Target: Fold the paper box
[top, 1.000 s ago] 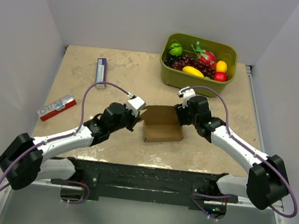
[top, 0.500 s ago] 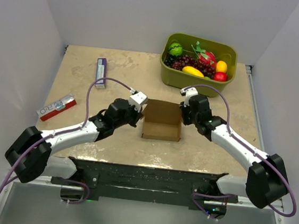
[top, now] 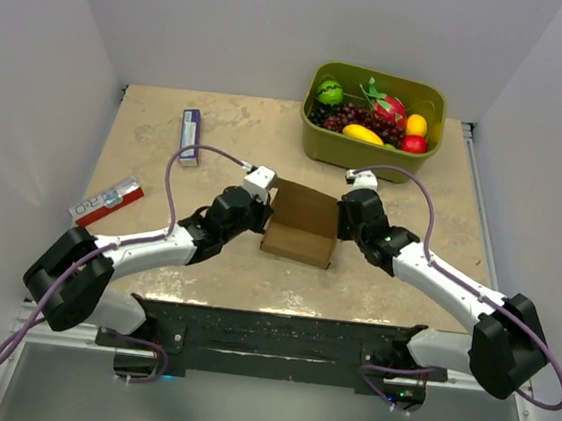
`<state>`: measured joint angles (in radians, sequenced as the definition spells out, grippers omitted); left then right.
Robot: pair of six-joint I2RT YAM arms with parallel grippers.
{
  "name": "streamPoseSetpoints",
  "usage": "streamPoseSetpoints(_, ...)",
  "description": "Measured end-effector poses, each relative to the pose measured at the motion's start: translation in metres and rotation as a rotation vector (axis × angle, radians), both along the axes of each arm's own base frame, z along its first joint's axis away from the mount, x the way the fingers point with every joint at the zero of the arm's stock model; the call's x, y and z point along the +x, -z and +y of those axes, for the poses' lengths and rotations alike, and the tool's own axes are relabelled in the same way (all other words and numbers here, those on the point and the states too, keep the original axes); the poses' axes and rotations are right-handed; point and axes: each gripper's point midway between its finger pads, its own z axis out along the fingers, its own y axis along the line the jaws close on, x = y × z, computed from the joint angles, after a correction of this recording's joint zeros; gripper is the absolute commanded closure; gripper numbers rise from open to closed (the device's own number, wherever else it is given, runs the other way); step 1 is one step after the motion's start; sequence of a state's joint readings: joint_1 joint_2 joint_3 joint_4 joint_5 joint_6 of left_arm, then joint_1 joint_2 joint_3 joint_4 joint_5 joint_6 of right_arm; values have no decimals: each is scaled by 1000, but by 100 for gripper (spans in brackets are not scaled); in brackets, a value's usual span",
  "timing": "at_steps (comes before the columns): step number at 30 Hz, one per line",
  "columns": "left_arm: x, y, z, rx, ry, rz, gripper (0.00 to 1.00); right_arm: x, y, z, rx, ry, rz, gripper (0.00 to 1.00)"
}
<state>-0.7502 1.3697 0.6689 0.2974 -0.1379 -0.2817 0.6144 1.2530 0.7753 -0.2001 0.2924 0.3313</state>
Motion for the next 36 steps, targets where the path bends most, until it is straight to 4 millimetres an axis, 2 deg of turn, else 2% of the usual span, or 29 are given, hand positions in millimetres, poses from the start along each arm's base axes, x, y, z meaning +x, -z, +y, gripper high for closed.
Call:
streamPoseSetpoints(8,-5,6,-3,-8,-36,-30,100,-12,0,3,-1,94,-46,95)
streamPoseSetpoints(23,-26,19,-13,-102,-47,-50,100,-9,-1,-6,8,205,-100,94)
streamPoseSetpoints(36,-31,24,-22,-121,-61,-46,100,-28,4,-4,40,228,-128,92)
